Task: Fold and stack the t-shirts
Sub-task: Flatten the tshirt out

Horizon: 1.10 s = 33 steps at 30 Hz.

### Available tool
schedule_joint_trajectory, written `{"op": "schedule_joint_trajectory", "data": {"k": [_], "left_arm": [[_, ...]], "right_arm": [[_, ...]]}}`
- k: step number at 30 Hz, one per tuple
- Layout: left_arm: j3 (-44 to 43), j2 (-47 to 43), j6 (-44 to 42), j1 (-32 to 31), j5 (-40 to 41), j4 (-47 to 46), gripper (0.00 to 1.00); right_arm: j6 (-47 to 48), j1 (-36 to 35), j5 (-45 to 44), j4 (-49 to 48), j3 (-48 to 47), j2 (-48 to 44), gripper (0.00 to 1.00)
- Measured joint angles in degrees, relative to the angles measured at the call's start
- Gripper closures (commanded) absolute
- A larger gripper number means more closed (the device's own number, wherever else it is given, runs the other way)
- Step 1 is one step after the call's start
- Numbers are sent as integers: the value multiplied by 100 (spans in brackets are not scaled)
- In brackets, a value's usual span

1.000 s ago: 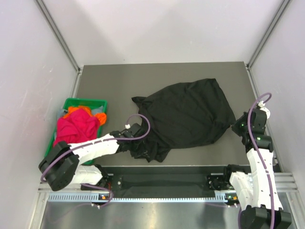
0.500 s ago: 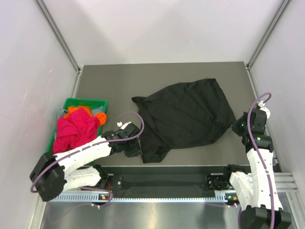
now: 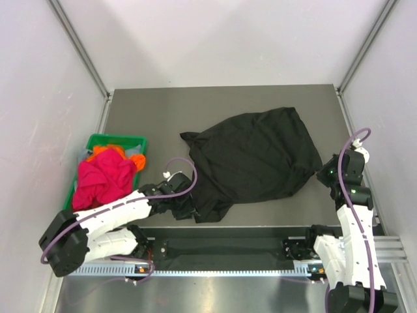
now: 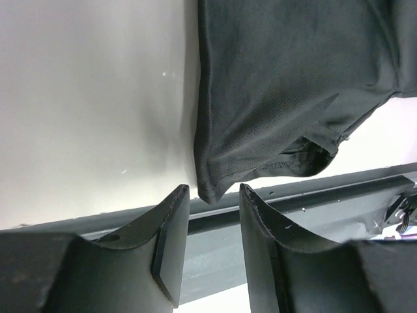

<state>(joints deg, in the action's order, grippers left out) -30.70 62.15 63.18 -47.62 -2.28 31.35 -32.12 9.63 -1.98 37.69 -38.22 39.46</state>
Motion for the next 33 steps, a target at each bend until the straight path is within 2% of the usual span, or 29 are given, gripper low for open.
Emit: {"op": "schedule_joint_trajectory", "data": {"k": [7,14,19,25,27,29,31,33], "left_arm": [[105,321,175,-179,-98,-223,62],[120,415,278,-219,-39,-240,80],[120,481,297,-225,52,-236,100],[24,573,249,-229,350,-7,100],[-343,560,146,-229,713,426,100],[-1152,551,-63,-177,1172,927,100],[-2299,588,-378,-52,1652,1200,100],[-3589,743,-717,153,2006,1408,100]], "right_arm": [[0,0,15,-2,0,0,100],[2,0,15,-2,0,0,100],[0,0,17,-2,0,-9,100],[11,0,74,-2,0,-9,100],[9,2,162,-2,-2,-7,100],[2,2,326,28,-70,92,100],[-4,4,487,181,-466,352,100],[2,2,632,374,-1333,868,100]]}}
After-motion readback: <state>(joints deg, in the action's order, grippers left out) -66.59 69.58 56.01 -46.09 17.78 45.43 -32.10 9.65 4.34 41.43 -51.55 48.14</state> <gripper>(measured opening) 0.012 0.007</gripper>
